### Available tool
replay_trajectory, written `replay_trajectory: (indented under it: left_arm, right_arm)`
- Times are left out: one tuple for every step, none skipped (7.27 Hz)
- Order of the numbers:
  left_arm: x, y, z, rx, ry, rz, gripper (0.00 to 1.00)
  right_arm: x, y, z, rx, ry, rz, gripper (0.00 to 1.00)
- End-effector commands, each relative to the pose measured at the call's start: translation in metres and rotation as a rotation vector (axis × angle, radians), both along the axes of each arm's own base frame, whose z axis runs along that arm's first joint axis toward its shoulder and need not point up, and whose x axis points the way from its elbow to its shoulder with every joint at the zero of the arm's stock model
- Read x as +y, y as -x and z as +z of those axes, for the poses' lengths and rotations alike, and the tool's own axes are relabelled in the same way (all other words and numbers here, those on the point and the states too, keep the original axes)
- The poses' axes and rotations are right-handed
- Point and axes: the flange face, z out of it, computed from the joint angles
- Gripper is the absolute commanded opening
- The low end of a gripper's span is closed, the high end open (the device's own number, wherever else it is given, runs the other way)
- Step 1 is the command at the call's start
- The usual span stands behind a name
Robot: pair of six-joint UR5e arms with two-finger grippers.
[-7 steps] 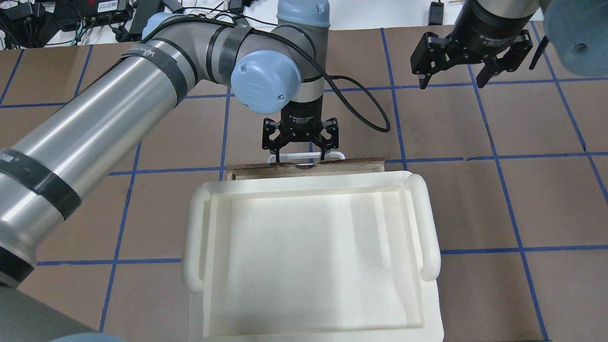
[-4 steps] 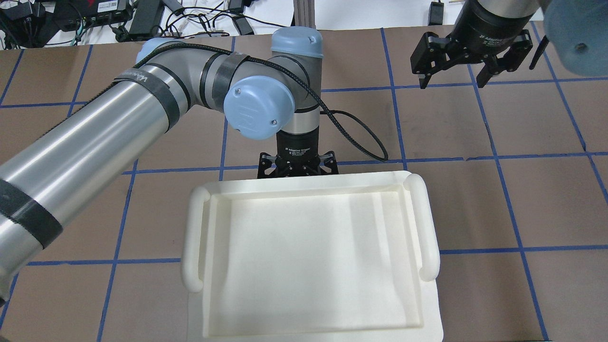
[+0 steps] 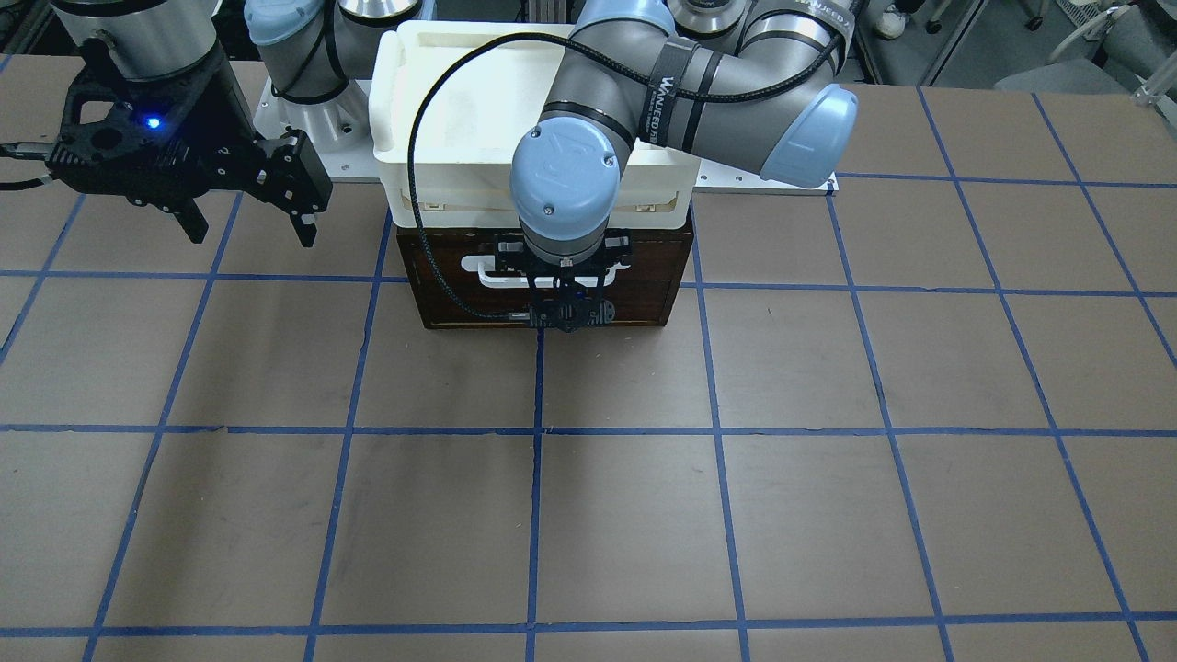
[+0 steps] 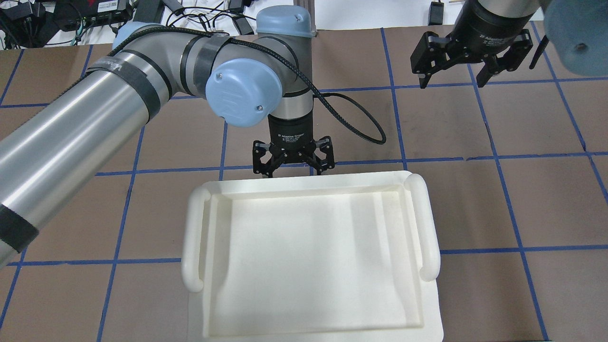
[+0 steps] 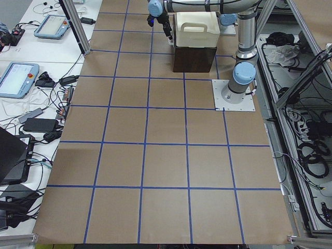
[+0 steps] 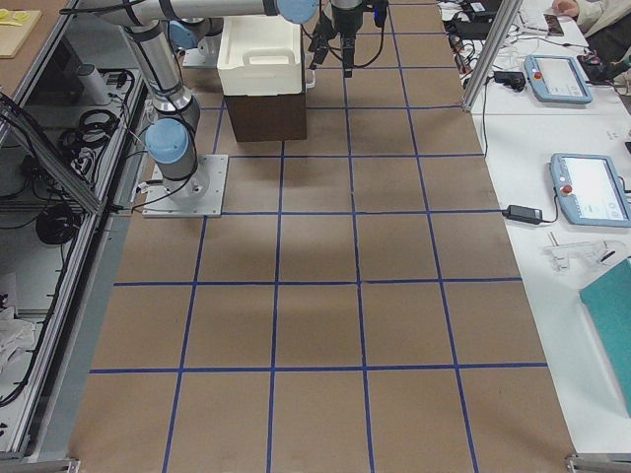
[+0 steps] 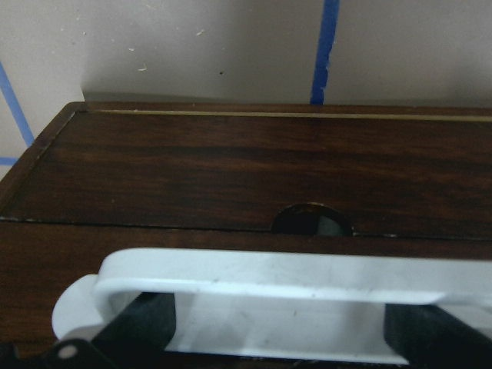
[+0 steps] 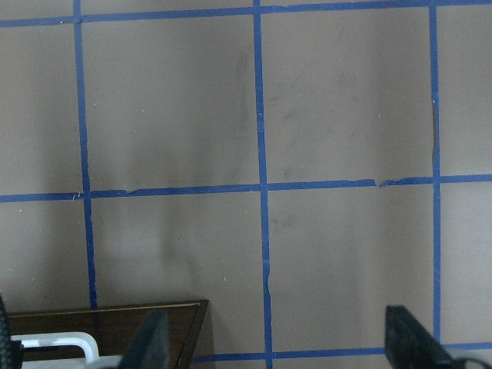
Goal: Put scissors in drawer and close it
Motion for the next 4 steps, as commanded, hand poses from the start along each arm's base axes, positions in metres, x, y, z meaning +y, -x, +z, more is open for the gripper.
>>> replay_trajectory:
  left_arm:
    - [-0.015, -0.005, 0.038, 0.032, 0.12, 0.013, 1.0]
    - [-0.032, -0.032, 0.088, 0.041, 0.216, 0.038, 1.0]
    - [-0.028, -0.054, 0.136, 0.033, 0.293, -0.024, 1.0]
    - [-0.018, -0.08, 0.164, -0.002, 0.341, -0.102, 1.0]
  right_arm:
    - [0.0, 0.0, 0.0, -0.001, 0.0, 0.0, 1.0]
    - [0.0, 0.0, 0.0, -0.001, 0.0, 0.0, 1.0]
    - [0.0, 0.0, 0.0, 0.0, 0.0, 0.0, 1.0]
    - [0.0, 0.0, 0.0, 0.0, -0.001, 0.0, 1.0]
